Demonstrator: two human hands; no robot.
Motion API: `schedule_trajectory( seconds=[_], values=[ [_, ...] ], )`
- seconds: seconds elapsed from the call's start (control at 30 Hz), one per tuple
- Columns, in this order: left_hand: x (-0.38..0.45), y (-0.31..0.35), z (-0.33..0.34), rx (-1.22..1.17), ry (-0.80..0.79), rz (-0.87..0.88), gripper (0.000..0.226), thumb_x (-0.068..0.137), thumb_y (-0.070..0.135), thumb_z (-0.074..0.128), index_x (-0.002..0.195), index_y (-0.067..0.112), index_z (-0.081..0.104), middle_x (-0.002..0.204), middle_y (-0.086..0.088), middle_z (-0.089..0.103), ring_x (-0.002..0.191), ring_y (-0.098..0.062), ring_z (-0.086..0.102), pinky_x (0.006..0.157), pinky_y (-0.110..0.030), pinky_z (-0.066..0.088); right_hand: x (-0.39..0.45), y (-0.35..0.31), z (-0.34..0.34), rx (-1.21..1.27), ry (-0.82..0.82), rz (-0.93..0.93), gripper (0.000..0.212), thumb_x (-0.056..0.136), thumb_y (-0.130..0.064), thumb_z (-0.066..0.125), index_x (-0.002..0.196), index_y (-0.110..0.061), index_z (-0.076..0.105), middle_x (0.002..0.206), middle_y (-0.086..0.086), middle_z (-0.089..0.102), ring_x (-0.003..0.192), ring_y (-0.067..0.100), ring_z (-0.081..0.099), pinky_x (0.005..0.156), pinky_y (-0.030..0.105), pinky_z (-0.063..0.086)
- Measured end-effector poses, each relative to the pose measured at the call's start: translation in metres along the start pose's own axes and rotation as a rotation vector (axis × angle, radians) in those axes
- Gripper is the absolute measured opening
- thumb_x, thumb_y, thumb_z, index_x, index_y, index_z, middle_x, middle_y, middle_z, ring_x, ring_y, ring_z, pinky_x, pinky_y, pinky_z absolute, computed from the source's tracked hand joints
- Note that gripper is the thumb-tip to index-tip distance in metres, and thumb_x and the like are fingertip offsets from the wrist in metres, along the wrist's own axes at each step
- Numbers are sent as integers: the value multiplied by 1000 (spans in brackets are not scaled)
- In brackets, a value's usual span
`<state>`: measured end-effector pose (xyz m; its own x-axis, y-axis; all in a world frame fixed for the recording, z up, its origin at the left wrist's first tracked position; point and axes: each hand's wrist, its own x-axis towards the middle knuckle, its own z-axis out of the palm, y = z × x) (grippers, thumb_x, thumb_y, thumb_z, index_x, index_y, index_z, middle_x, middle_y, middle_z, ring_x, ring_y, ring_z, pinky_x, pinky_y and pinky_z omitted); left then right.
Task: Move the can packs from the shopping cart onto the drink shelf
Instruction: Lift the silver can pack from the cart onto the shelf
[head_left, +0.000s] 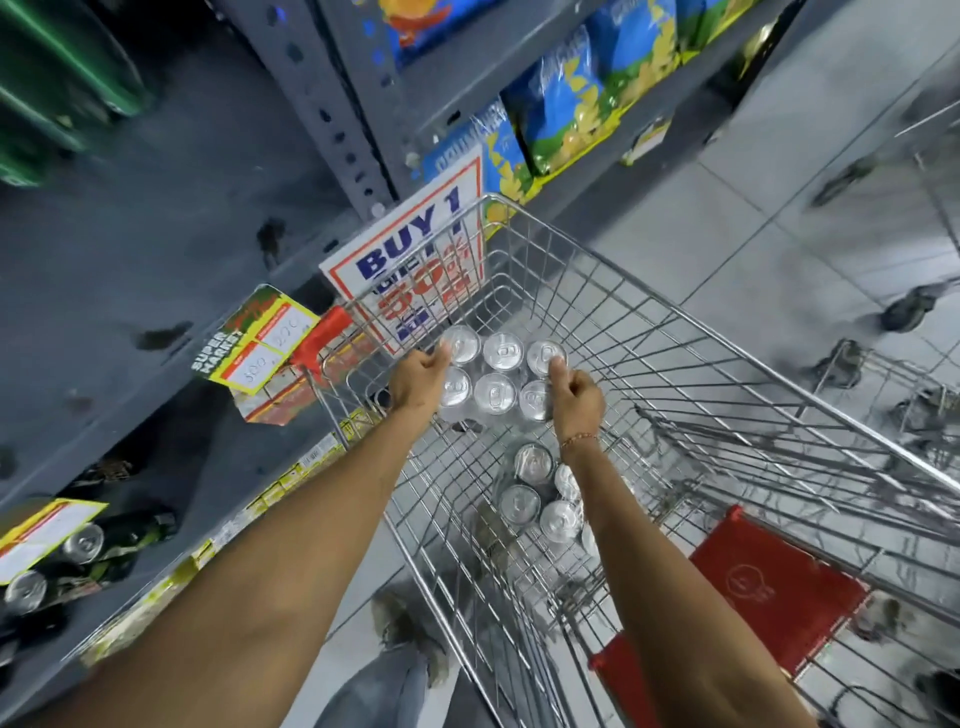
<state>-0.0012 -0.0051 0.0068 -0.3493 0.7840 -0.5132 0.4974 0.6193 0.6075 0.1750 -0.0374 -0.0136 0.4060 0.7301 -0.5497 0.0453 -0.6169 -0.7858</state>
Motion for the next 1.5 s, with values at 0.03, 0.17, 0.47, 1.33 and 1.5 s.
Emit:
schedule_trajectory(
  seconds=[0.03,0.17,0.47,1.33,1.5],
  values=[
    [-6,2,-5,2,27,24,43,89,52,51,63,18,43,61,3,45,55,-12,39,48,-23,27,-4,-4,-2,-38,15,-43,40,81,-49,53,57,-19,41,57,3,45,54,21,45,54,35,49],
    [-35,17,-28,-11,158,133,47,89,49,52,57,20,35,55,5,39,50,-8,35,45,-21,27,-26,-28,-10,-83,90,-203,43,80,-51,52,57,-15,46,62,13,52,61,31,53,66,53,54],
    [-119,79,-136,-92,376,283,51,91,48,48,58,9,50,70,-22,63,68,-31,57,61,-38,40,-106,-142,-37,-22,192,-587,52,78,-49,56,53,-4,51,53,10,46,55,20,42,57,37,42],
    [-198,-126,-465,-324,1082,8,60,93,42,46,43,10,37,58,-21,58,65,-38,57,68,-44,47,-357,-256,277,-245,-627,-968,55,73,-45,63,34,-19,35,39,-2,38,42,9,36,50,23,35],
    [-185,-152,-478,-294,1102,-114,62,94,47,43,50,3,46,74,-29,67,73,-42,63,61,-36,37,-368,-254,321,-334,-699,-982,53,74,-44,62,38,-14,37,45,5,40,48,13,38,56,27,36]
  ],
)
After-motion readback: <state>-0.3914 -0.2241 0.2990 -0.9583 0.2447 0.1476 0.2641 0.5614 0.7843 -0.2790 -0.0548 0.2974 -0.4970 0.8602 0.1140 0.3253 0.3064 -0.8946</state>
